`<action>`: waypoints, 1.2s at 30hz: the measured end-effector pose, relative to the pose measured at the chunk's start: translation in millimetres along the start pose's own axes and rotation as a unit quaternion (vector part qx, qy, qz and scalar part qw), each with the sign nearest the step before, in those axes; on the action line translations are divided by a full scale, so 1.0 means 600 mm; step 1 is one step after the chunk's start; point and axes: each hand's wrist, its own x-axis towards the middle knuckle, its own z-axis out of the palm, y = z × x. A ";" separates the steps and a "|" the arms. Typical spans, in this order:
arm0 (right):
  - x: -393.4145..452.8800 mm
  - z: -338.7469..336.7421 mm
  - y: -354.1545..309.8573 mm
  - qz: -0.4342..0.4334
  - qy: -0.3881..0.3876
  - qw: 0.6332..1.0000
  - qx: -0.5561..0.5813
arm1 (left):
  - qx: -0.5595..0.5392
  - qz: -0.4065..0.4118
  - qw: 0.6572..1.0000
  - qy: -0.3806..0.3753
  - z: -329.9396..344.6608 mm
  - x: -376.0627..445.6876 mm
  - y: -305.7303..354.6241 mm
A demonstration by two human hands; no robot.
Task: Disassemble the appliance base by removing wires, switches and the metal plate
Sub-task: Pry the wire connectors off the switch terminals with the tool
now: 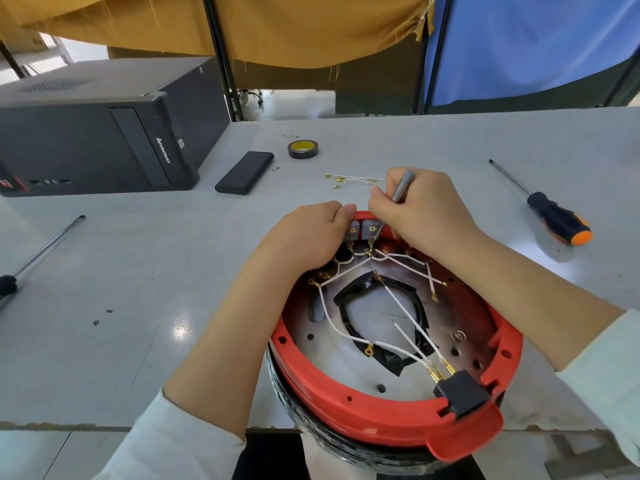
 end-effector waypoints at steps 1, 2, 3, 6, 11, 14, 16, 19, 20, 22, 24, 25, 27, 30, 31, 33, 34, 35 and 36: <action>-0.003 0.001 -0.002 -0.013 -0.013 1.000 -0.003 | -0.001 -0.001 1.000 -0.001 0.000 0.000 0.000; -0.005 0.002 -0.004 -0.026 -0.020 0.999 -0.004 | -0.001 -0.002 1.000 -0.002 0.000 -0.001 0.000; -0.006 0.002 -0.005 -0.037 -0.020 0.999 -0.003 | -0.001 -0.001 1.000 -0.002 0.001 0.000 -0.001; -0.007 0.003 -0.007 -0.051 -0.028 0.998 -0.010 | -0.001 0.001 1.000 -0.002 0.000 0.000 -0.002; -0.004 0.008 -0.009 -0.062 -0.056 0.995 -0.048 | 0.003 0.000 1.000 0.000 0.000 -0.001 -0.001; 0.004 0.009 -0.006 -0.013 -0.063 0.998 -0.016 | 0.006 0.000 1.000 0.002 0.000 -0.003 0.000; 0.005 0.008 -0.005 -0.009 -0.062 0.998 -0.016 | 0.006 0.000 1.000 0.003 -0.001 -0.003 0.001; -0.004 0.007 -0.006 -0.071 -0.040 0.995 -0.049 | 0.001 0.000 1.000 0.002 0.000 -0.003 0.001; -0.008 0.006 -0.008 -0.098 -0.034 0.992 -0.069 | -0.001 -0.001 1.000 0.003 0.001 -0.003 0.000; -0.012 0.004 -0.012 -0.128 -0.028 0.986 -0.099 | -0.004 -0.006 1.000 0.003 0.001 -0.003 0.000; -0.014 0.005 -0.016 -0.154 -0.032 0.978 -0.136 | -0.008 -0.007 1.000 0.007 -0.001 -0.004 0.001; -0.015 0.006 -0.018 -0.169 -0.032 0.973 -0.156 | -0.010 -0.006 1.000 0.009 -0.002 -0.004 0.002; -0.019 0.004 -0.022 -0.199 -0.027 0.962 -0.186 | -0.015 -0.004 1.000 0.011 -0.003 -0.005 0.003; -0.024 0.003 -0.024 -0.254 -0.019 0.945 -0.206 | -0.018 -0.011 1.000 0.013 -0.002 -0.005 0.002; -0.024 0.003 -0.024 -0.257 -0.022 0.944 -0.205 | -0.016 -0.013 1.000 0.012 -0.002 -0.004 0.002; -0.021 0.005 -0.025 -0.216 -0.032 0.956 -0.195 | -0.012 -0.009 1.000 0.010 -0.002 -0.003 0.001; -0.019 0.007 -0.024 -0.179 -0.039 0.966 -0.181 | -0.009 -0.006 1.000 0.008 -0.002 -0.003 0.001; -0.016 0.008 -0.021 -0.140 -0.047 0.977 -0.154 | -0.005 -0.004 1.000 0.007 -0.002 -0.003 0.001; -0.013 0.008 -0.016 -0.103 -0.054 0.986 -0.117 | -0.002 -0.002 1.000 0.006 -0.001 -0.003 0.000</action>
